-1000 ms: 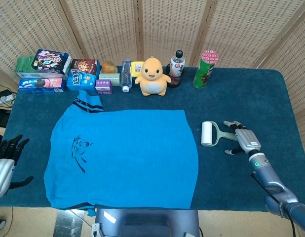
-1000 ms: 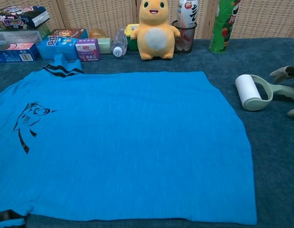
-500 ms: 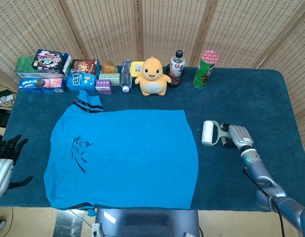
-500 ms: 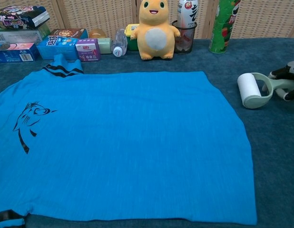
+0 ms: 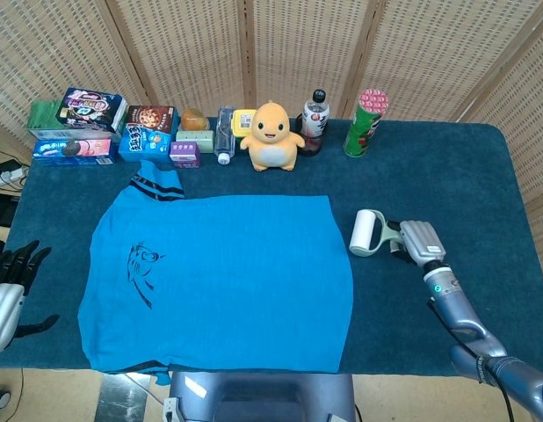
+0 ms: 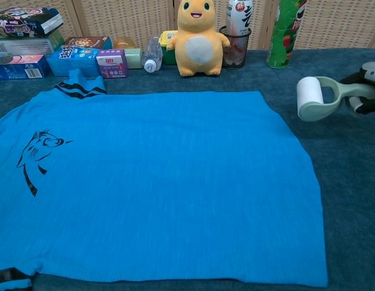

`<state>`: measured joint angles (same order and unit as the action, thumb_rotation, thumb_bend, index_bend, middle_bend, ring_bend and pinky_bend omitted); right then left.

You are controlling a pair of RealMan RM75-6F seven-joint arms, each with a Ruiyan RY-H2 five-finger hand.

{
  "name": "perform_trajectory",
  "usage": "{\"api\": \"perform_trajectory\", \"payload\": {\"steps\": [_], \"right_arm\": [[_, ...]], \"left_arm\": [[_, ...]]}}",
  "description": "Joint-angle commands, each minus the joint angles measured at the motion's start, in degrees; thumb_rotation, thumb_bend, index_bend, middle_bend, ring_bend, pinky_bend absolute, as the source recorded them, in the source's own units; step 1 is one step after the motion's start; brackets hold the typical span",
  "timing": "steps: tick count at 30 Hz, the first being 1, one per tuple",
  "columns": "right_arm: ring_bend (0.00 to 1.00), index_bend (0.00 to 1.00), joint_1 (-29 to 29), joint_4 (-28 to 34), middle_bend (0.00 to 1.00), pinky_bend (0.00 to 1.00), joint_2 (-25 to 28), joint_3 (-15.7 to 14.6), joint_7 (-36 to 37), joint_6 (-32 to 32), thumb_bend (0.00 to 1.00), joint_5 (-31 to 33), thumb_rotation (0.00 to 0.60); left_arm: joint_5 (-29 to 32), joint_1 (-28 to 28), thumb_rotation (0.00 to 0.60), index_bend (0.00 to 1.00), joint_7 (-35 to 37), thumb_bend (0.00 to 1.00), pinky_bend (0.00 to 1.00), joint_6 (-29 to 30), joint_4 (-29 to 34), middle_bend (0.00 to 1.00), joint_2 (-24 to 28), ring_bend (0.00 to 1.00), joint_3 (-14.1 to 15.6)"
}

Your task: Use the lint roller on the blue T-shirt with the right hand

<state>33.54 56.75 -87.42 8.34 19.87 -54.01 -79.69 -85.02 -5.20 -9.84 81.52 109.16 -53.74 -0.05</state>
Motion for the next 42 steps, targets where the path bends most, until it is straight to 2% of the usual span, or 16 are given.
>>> {"api": "perform_trajectory", "payload": {"steps": [1, 6, 11, 19, 22, 30, 33, 37, 42], "right_arm": [[0.77, 0.52, 1.7, 5.3, 0.69, 1.0, 2.3, 1.9, -5.0, -1.7, 1.0, -0.8, 0.6], [0.78, 0.51, 5.1, 12.8, 0.69, 1.0, 4.6, 4.0, -12.0, -0.4, 1.0, -0.4, 0.6], [0.78, 0.51, 9.8, 20.3, 0.69, 1.0, 4.9, 6.1, -23.3, 3.2, 1.0, 2.2, 0.6], [0.78, 0.52, 17.6, 27.0, 0.69, 1.0, 1.2, 8.1, -44.6, 9.1, 1.0, 15.1, 0.6], [0.78, 0.52, 20.5, 28.4, 0.69, 1.0, 0.0, 8.3, -51.4, 9.8, 1.0, 22.1, 0.6], [0.78, 0.52, 27.4, 33.3, 0.69, 1.0, -1.8, 4.9, -68.0, 5.4, 1.0, 43.1, 0.6], [0.78, 0.52, 29.4, 34.6, 0.69, 1.0, -2.6, 3.5, -72.1, 2.6, 1.0, 48.4, 0.6], [0.78, 0.52, 31.1, 35.3, 0.69, 1.0, -4.2, 2.0, -75.4, -1.4, 1.0, 52.1, 0.6], [0.78, 0.52, 31.3, 34.7, 0.69, 1.0, -5.3, 0.6, -75.8, -3.5, 1.0, 52.1, 0.6]], "left_arm": [[-0.2, 0.0, 0.6, 0.0, 0.0, 0.14, 0.02, 0.0, 0.1, 0.0, 0.0, 0.0, 0.1], [-0.5, 0.2, 0.6, 0.0, 0.3, 0.14, 0.02, 0.3, 0.1, 0.0, 0.1, 0.0, 0.2], [-0.6, 0.1, 0.6, 0.0, 0.7, 0.14, 0.02, 0.1, 0.0, 0.0, 0.3, 0.0, 0.3], [-0.6, -0.3, 0.6, 0.0, 1.9, 0.14, 0.02, -0.9, -0.3, 0.0, 0.7, 0.0, 0.5], [-0.7, -0.3, 0.6, 0.0, 2.4, 0.14, 0.02, -0.9, -0.4, 0.0, 0.9, 0.0, 0.5], [-0.7, -0.4, 0.6, 0.0, 3.1, 0.14, 0.02, -1.1, -0.6, 0.0, 1.1, 0.0, 0.5], [-0.7, -0.5, 0.6, 0.0, 3.1, 0.14, 0.02, -1.2, -0.6, 0.0, 1.1, 0.0, 0.5], [-0.6, -0.5, 0.6, 0.0, 3.0, 0.14, 0.02, -1.2, -0.6, 0.0, 1.1, 0.0, 0.5], [-0.7, -0.4, 0.6, 0.0, 3.0, 0.14, 0.02, -0.9, -0.6, 0.0, 1.1, 0.0, 0.6]]}}
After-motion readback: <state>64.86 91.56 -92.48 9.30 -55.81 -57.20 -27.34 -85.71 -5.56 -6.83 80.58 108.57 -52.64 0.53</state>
